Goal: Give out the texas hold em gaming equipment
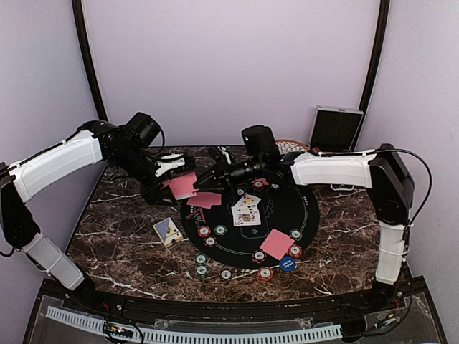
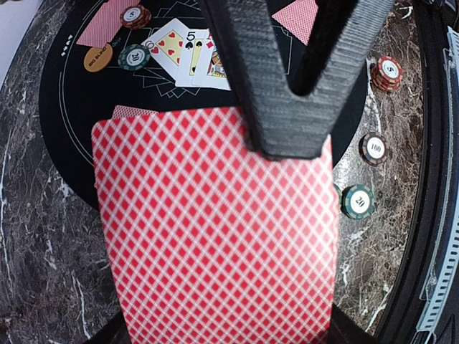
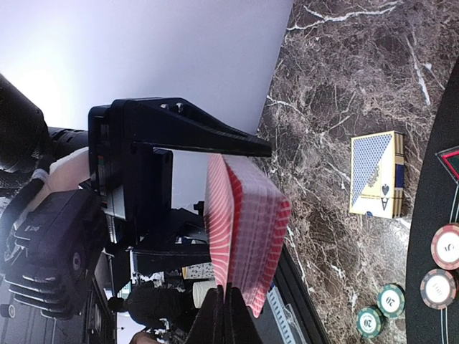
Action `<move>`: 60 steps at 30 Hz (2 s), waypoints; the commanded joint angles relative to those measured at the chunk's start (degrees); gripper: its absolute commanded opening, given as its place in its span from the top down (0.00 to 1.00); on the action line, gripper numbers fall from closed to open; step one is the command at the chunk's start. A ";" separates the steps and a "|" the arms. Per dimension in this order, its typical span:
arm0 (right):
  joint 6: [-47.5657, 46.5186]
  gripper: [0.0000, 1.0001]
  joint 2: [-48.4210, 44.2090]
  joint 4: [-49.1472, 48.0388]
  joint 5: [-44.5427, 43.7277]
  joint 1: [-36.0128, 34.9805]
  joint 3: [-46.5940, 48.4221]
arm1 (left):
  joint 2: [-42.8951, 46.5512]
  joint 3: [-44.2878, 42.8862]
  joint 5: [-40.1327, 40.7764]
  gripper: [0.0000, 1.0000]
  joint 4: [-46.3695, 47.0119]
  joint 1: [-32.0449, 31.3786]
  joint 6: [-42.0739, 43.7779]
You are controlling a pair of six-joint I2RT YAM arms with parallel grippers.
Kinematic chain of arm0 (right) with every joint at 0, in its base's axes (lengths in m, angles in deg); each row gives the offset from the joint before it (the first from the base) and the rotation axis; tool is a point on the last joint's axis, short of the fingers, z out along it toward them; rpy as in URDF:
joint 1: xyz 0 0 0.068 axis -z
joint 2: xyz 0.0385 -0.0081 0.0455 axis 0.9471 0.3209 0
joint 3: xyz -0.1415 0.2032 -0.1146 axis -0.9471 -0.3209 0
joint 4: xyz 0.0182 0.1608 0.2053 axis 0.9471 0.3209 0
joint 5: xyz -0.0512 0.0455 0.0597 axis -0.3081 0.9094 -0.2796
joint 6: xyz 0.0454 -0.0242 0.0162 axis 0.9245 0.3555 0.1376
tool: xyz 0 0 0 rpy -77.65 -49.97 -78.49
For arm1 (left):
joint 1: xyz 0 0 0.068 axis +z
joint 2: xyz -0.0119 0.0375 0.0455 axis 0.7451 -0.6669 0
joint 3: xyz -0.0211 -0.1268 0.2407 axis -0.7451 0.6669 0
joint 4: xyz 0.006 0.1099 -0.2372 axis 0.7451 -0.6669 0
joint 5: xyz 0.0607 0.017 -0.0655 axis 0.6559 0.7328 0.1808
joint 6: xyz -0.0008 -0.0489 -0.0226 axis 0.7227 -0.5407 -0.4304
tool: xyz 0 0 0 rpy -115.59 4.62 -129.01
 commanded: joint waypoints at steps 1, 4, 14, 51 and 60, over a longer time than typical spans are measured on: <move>-1.75 1.00 -4.20 0.24 0.17 2.74 -2.26 | 2.50 0.13 -0.22 1.00 -0.01 -0.02 0.08; -2.13 1.00 -6.17 0.37 0.37 4.64 -4.94 | 2.45 0.13 -0.23 1.00 -0.01 -0.05 0.08; -4.92 1.00 -14.70 1.81 0.58 11.62 -17.06 | 2.29 0.18 -0.09 1.00 0.10 -0.03 0.25; -29.90 0.99 -5.63 21.41 -14.19 28.32 -23.56 | 1.85 -0.19 0.22 1.00 -0.39 -0.03 0.08; -31.48 0.68 -6.84 26.02 -18.78 28.30 -21.83 | 1.68 -0.31 0.22 1.00 -0.62 -0.02 0.02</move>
